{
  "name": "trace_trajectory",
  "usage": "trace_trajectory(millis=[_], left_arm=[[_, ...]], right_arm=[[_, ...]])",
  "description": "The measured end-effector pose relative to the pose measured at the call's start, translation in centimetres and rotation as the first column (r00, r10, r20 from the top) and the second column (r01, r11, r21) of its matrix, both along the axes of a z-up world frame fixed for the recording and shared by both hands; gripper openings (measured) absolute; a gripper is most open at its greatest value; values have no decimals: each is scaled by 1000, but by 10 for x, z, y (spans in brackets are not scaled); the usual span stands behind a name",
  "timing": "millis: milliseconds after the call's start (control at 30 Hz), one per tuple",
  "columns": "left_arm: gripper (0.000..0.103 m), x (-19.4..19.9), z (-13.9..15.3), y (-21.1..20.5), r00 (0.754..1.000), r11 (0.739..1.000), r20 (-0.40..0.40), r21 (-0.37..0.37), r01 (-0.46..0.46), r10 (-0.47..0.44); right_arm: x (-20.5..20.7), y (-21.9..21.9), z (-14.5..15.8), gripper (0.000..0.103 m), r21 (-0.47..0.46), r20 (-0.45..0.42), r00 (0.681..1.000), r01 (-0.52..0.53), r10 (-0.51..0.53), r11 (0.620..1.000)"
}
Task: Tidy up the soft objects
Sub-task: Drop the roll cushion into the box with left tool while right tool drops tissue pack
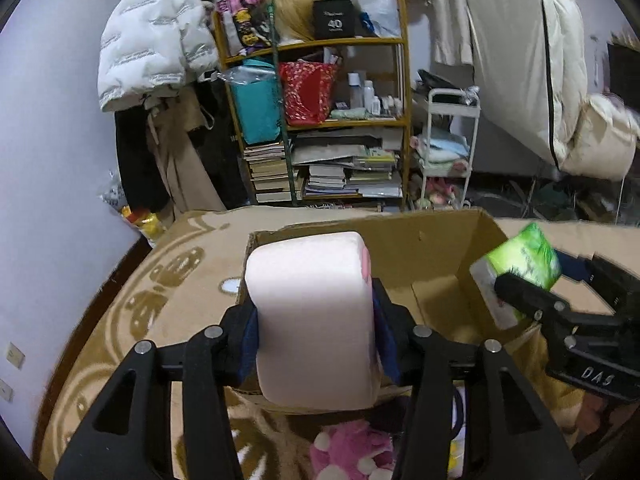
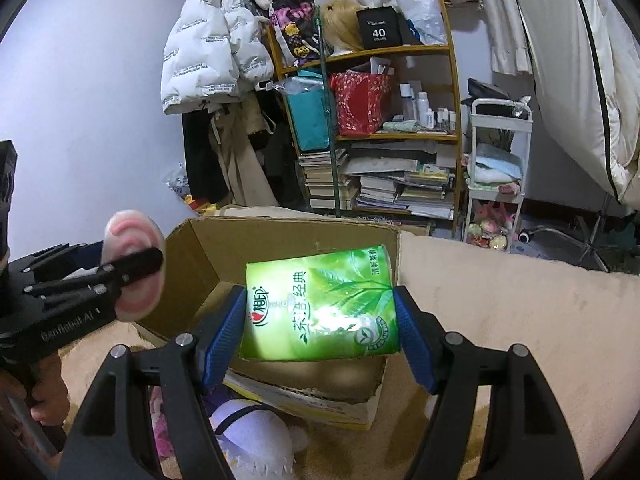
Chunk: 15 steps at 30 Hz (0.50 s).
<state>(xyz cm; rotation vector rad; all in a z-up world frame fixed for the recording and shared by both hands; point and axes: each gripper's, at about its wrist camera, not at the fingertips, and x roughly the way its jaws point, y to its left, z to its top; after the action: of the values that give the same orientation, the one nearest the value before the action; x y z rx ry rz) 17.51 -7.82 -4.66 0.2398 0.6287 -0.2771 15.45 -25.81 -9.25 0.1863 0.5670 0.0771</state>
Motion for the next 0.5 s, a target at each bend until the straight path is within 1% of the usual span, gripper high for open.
trace_trajectory(millis=[67, 200, 267, 300, 333, 433, 500], left_arm=[[51, -2, -2, -4, 1000, 1000, 9, 23, 7, -7], [56, -5, -2, -1, 1000, 1000, -9, 8, -5, 5], [65, -7, 0, 2, 1000, 1000, -16, 0, -21, 21], [76, -9, 2, 4, 999, 1000, -14, -5, -29, 29], [83, -12, 4, 6, 999, 999, 1, -12, -40, 40], [93, -20, 9, 7, 997, 998, 40, 6, -60, 60], [95, -24, 11, 7, 997, 998, 43, 17, -59, 58]], right_arm=[[-1, 2, 2, 77, 4, 6, 1000, -17, 17, 1000], [-4, 4, 1, 78, 14, 9, 999, -36, 36, 999], [-5, 4, -1, 79, 23, 3, 999, -40, 40, 999], [-7, 4, -2, 79, 27, 5, 999, -42, 42, 999], [-8, 4, -2, 79, 33, 5, 999, -44, 43, 999], [-11, 4, -1, 89, 42, 3, 999, -47, 47, 998], [-15, 4, 3, 92, 48, 21, 999, -47, 46, 998]])
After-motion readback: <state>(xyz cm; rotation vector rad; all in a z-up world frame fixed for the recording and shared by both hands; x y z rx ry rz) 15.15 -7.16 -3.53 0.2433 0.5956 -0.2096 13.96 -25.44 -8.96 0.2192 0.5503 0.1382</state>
